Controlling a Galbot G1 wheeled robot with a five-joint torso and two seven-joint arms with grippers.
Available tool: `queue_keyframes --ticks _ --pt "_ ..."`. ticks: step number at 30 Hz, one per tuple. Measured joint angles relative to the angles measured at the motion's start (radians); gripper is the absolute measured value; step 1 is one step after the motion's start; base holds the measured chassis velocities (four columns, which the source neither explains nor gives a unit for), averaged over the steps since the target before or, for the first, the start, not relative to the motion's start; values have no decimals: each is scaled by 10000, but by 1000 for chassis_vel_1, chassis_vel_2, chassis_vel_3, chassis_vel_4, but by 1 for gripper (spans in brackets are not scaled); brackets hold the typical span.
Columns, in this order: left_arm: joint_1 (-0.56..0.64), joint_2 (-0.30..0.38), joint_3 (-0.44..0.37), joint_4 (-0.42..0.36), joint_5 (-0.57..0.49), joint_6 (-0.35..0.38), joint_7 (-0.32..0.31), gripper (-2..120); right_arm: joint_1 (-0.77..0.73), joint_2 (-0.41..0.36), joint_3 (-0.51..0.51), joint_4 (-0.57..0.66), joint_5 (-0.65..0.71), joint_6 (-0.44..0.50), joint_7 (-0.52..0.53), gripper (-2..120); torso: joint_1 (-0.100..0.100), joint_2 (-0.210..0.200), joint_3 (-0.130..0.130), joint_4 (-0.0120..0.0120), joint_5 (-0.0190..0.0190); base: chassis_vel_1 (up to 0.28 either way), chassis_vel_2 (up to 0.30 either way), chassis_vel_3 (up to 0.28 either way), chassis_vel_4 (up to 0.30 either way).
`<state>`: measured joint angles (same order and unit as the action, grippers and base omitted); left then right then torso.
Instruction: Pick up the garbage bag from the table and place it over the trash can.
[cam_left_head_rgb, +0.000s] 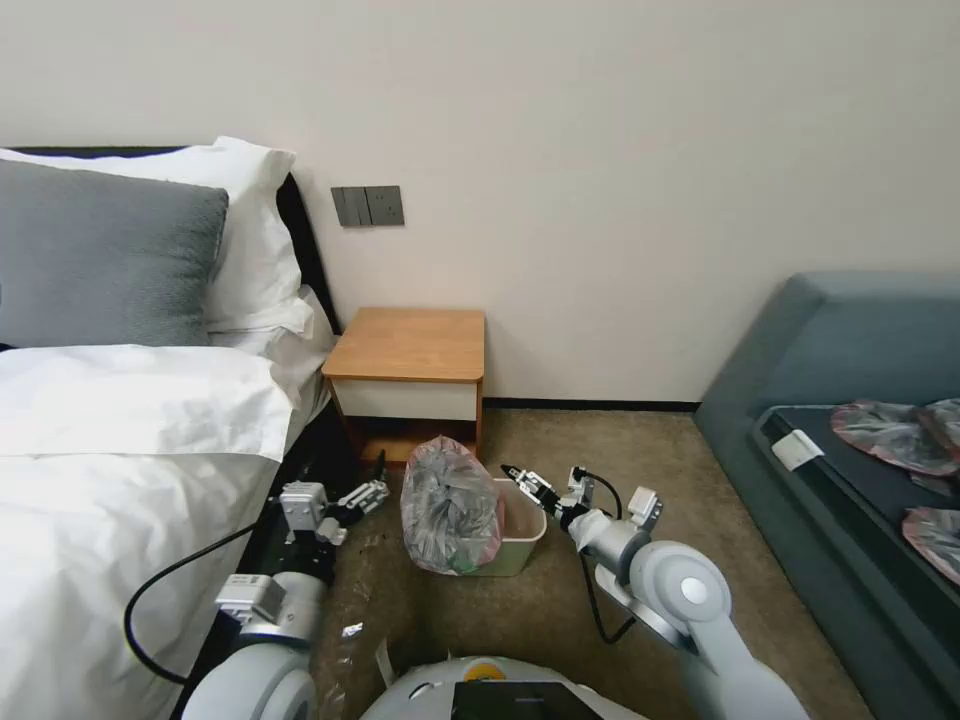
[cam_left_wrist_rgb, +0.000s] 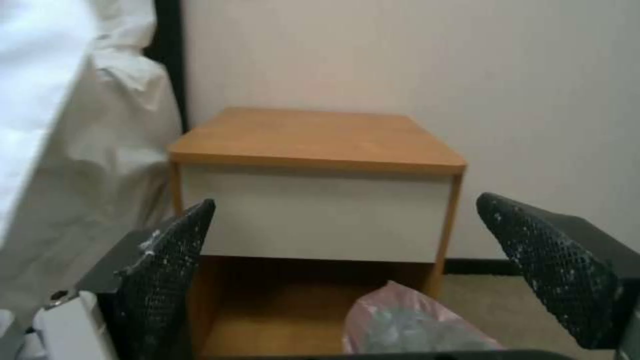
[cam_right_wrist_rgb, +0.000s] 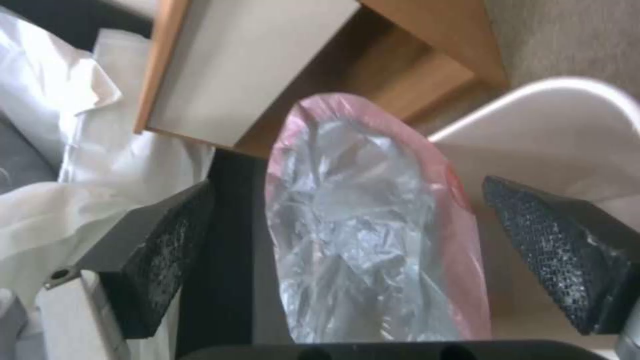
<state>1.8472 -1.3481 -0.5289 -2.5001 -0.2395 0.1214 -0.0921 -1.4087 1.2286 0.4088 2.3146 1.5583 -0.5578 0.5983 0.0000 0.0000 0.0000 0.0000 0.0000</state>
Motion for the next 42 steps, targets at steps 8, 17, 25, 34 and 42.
queue_keyframes --ticks 8,17,25,34,42 --pt "-516 763 984 562 84 206 -209 99 -90 -133 621 623 -157 -42 -251 100 0 0 0 0 0 0 0 0 0" --pt "-1124 673 1682 1639 368 484 -1203 97 -273 -213 772 1044 -1977 419 -1357 100 0 -1 0 0 0 0 0 0 0" --pt "-1779 720 2659 2667 272 864 -2199 95 -680 -129 893 1174 -5047 1324 -2756 100 0 0 1 0 1 0 0 0 0" --pt "-2380 739 3524 3116 -3 1494 -2927 76 -1018 -36 944 1261 -6001 1726 -3198 100 0 0 2 1 0 0 0 0 0" --pt "-2934 871 3812 3290 -700 2253 -3556 56 -1093 112 942 1185 -6076 1738 -3196 100 0 -1 1 0 -1 0 0 0 0"
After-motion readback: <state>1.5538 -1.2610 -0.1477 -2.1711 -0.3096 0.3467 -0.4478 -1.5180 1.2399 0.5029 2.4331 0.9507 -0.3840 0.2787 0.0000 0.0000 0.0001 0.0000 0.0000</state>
